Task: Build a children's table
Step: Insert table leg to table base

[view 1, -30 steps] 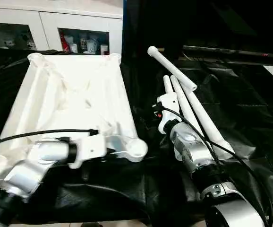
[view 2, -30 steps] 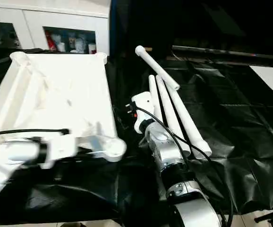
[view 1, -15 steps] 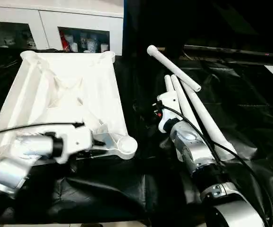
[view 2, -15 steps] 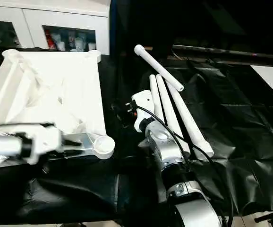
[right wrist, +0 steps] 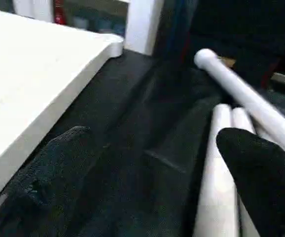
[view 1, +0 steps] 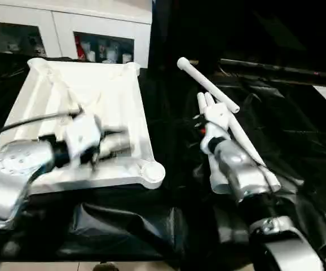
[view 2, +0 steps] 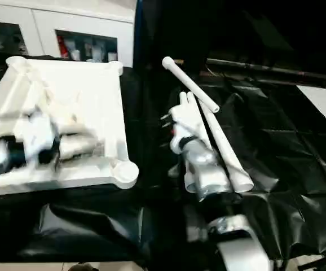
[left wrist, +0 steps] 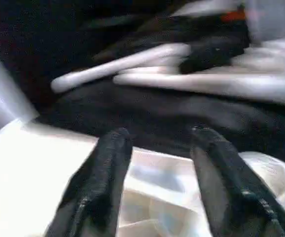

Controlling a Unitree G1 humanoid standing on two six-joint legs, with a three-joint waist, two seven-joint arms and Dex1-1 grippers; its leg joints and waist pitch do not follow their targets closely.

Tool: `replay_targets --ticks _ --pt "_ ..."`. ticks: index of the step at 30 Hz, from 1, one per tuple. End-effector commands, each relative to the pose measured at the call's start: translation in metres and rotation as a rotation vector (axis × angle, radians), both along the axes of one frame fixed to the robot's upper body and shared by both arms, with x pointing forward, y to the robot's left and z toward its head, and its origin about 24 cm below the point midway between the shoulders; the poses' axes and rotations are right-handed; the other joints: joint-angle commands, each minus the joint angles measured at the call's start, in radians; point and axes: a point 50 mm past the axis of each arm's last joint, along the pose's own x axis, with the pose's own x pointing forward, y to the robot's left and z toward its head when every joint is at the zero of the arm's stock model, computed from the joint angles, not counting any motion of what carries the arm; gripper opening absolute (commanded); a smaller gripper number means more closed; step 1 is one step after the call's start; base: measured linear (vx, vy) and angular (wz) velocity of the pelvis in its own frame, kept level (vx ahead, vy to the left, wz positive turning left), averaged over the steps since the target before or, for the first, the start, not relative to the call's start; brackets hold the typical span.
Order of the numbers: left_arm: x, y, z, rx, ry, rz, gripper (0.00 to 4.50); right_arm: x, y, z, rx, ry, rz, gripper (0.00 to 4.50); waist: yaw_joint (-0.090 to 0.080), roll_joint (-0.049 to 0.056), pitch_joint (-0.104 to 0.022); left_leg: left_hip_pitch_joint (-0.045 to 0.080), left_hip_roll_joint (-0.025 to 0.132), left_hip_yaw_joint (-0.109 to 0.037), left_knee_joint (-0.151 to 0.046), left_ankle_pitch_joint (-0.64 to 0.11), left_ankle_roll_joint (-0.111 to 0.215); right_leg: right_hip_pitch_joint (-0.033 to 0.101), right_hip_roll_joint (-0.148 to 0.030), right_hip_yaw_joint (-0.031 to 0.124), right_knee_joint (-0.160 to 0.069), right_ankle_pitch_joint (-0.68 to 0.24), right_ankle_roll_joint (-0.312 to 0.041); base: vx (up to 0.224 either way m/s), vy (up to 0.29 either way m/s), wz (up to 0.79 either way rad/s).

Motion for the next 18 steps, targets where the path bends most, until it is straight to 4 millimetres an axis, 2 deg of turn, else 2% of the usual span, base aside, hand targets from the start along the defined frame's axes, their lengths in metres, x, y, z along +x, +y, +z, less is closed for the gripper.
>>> replay_targets --ticks 1,3,4,5,6,7,8,9,10,11,12,13,14,15,16,17,18 --pt "0.01 0.005 -0.01 -0.141 0.016 0.246 2.58 0.003 -0.018 0.007 0.005 -0.003 -0.097 4.5 0.001 0.02 -0.062 0.014 0.02 -0.007 -0.068 -0.349 -0.08 0.036 -0.068 0.056 -0.088 -0.456 -0.047 0.0 0.0 0.0" --pt "0.014 0.004 -0.019 -0.315 0.005 0.431 2.63 0.003 -0.028 0.008 0.012 0.002 -0.161 4.5 0.002 0.022 -0.064 0.015 0.021 -0.008 -0.064 -0.347 -0.076 0.033 -0.065 0.053 -0.093 -0.43 -0.046 0.0 0.0 0.0" --pt "0.015 0.003 -0.022 -0.355 -0.017 0.501 2.63 0.002 -0.032 0.009 0.019 0.003 -0.171 4.5 0.002 0.018 -0.066 0.008 0.02 -0.009 -0.064 -0.345 -0.069 0.039 -0.062 0.052 -0.093 -0.411 -0.042 0.0 0.0 0.0" --pt "0.014 0.001 -0.027 -0.378 -0.001 0.536 2.63 0.0 -0.035 0.011 0.027 -0.002 -0.172 4.5 0.003 0.023 -0.068 0.008 0.019 -0.01 -0.064 -0.344 -0.061 0.039 -0.06 0.051 -0.096 -0.397 -0.027 0.0 0.0 0.0" --pt "0.013 0.0 -0.031 -0.429 -0.001 0.587 2.63 -0.003 -0.039 0.013 0.035 -0.008 -0.173 4.5 0.003 0.019 -0.07 0.008 0.018 -0.01 -0.062 -0.342 -0.056 0.037 -0.061 0.05 -0.093 -0.396 -0.023 0.0 0.0 0.0" --pt "0.01 -0.001 -0.033 -0.438 -0.031 0.621 2.63 -0.008 -0.042 0.016 0.036 -0.015 -0.167 4.5 0.002 0.03 -0.068 0.003 0.018 -0.011 -0.065 -0.334 -0.05 0.043 -0.055 0.051 -0.099 -0.364 -0.016 0.0 0.0 0.0" --pt "0.008 -0.002 -0.034 -0.439 -0.052 0.643 2.63 -0.011 -0.043 0.018 0.035 -0.018 -0.164 4.5 0.002 0.026 -0.071 0.006 0.019 -0.01 -0.064 -0.327 -0.044 0.043 -0.055 0.05 -0.098 -0.339 -0.014 0.0 0.0 0.0" --pt "0.004 -0.004 -0.034 -0.404 -0.095 0.668 2.63 -0.016 -0.046 0.02 0.024 -0.038 -0.177 4.5 0.002 0.026 -0.071 0.006 0.019 -0.01 -0.064 -0.327 -0.044 0.043 -0.055 0.05 -0.098 -0.339 -0.014 0.0 0.0 0.0" --pt "-0.001 -0.007 -0.036 -0.372 -0.113 0.69 2.63 -0.024 -0.048 0.021 0.018 -0.06 -0.185 4.5 0.003 0.029 -0.073 0.004 0.024 -0.014 -0.067 -0.307 -0.04 0.047 -0.055 0.048 -0.094 -0.301 -0.009 0.0 0.0 0.0" --pt "-0.002 -0.008 -0.037 -0.371 -0.109 0.699 2.63 -0.028 -0.048 0.02 0.025 -0.063 -0.184 4.5 -0.004 0.031 -0.076 0.01 0.033 -0.022 -0.068 -0.302 -0.057 0.045 -0.035 0.037 -0.09 -0.248 -0.013 0.0 0.0 0.0" --pt "-0.004 -0.013 -0.038 -0.365 -0.111 0.721 2.63 -0.035 -0.047 0.018 0.041 -0.062 -0.182 4.5 -0.021 0.043 -0.074 0.02 0.066 -0.046 -0.088 -0.322 -0.065 0.046 -0.012 0.019 -0.081 -0.182 -0.042 0.0 0.0 0.0" --pt "-0.005 -0.016 -0.038 -0.36 -0.114 0.73 2.63 -0.038 -0.047 0.017 0.039 -0.061 -0.181 4.5 -0.026 0.056 -0.073 0.032 0.105 -0.069 -0.107 -0.338 -0.053 0.043 -0.01 0.01 -0.069 -0.152 -0.063 0.0 0.0 0.0" --pt "-0.006 -0.02 -0.038 -0.358 -0.119 0.732 2.63 -0.042 -0.046 0.014 0.037 -0.049 -0.177 4.5 -0.033 0.071 -0.074 0.053 0.191 -0.109 -0.137 -0.33 -0.008 0.026 -0.017 0.0 -0.017 -0.087 -0.108 0.024 -0.059 0.04" --pt "-0.006 -0.023 -0.038 -0.355 -0.122 0.729 2.63 -0.045 -0.045 0.012 0.045 -0.038 -0.185 4.5 -0.034 0.06 -0.072 0.008 0.161 -0.161 -0.146 -0.352 0.061 0.049 -0.017 -0.014 0.023 -0.077 -0.134 0.014 -0.114 0.22" --pt "-0.006 -0.023 -0.038 -0.355 -0.122 0.729 2.63 -0.045 -0.045 0.012 0.045 -0.038 -0.185 4.5 -0.048 0.069 -0.075 0.022 0.145 -0.188 -0.146 -0.389 0.142 0.03 -0.01 -0.02 0.03 -0.116 -0.197 0.014 -0.114 0.22" --pt "-0.006 -0.026 -0.039 -0.356 -0.115 0.719 2.63 -0.047 -0.045 0.01 0.044 -0.033 -0.194 4.5 -0.056 0.066 -0.067 -0.01 0.098 -0.197 -0.141 -0.408 0.221 0.052 -0.02 -0.018 0.023 -0.152 -0.299 -0.001 -0.171 0.43" --pt "-0.005 -0.03 -0.04 -0.346 -0.121 0.706 2.63 -0.05 -0.046 0.009 0.045 -0.026 -0.208 4.5 -0.05 0.066 -0.067 -0.021 0.073 -0.196 -0.135 -0.409 0.229 0.059 -0.025 -0.018 0.011 -0.175 -0.353 -0.024 -0.212 0.53"
